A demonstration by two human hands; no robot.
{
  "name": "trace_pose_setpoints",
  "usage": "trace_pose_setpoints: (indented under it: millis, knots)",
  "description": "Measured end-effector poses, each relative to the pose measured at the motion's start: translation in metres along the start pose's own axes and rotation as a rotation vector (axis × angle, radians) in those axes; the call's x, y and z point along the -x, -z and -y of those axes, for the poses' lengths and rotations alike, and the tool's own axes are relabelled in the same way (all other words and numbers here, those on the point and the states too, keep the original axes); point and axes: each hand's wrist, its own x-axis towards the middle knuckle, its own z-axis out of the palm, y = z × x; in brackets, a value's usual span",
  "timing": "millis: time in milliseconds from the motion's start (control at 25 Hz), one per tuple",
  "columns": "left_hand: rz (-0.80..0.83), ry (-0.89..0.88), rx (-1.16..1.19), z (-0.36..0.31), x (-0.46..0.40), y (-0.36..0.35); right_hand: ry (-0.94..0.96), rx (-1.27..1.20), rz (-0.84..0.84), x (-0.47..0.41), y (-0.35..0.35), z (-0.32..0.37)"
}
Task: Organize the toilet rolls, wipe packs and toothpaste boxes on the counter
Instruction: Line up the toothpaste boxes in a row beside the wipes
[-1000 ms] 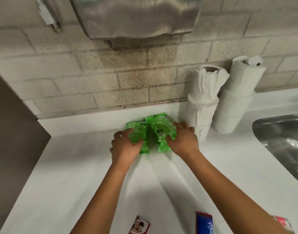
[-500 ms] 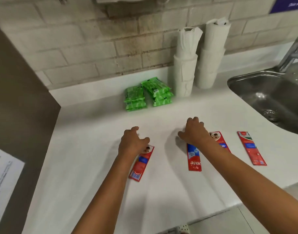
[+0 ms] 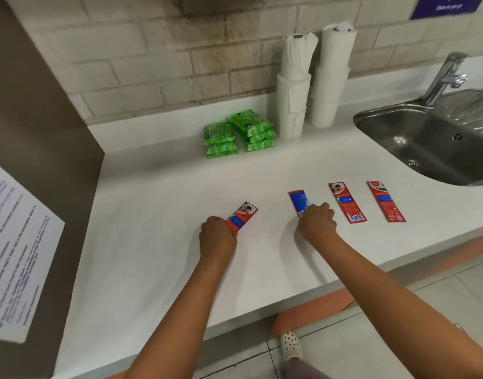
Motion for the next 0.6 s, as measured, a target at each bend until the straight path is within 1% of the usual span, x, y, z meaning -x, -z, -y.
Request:
trace_pose_setpoints:
  millis: [120, 200, 360, 440, 520, 600]
  knots:
    - [0.031, -0.025, 0.136, 0.003, -0.002, 0.002, -0.035, -0.102, 0.037, -0.002, 0.004, -0.003]
    - [0.042, -0.052, 0.171, 0.006, 0.001, 0.001, -0.054, -0.107, 0.043, 0.0, 0.006, -0.004]
    - [0.027, -0.089, 0.209, 0.011, 0.008, 0.004, -0.101, -0.196, 0.05, 0.005, 0.01, -0.002]
    - [0.049, -0.107, 0.217, 0.012, 0.009, 0.006, -0.073, -0.219, 0.072, 0.01, 0.009, -0.003]
    - [0.11, -0.119, 0.265, 0.014, 0.008, 0.011, -0.014, -0.19, 0.078, 0.017, 0.004, -0.003]
    - [0.199, -0.074, 0.455, 0.015, 0.003, 0.02, 0.052, -0.198, 0.071, 0.023, 0.001, 0.001]
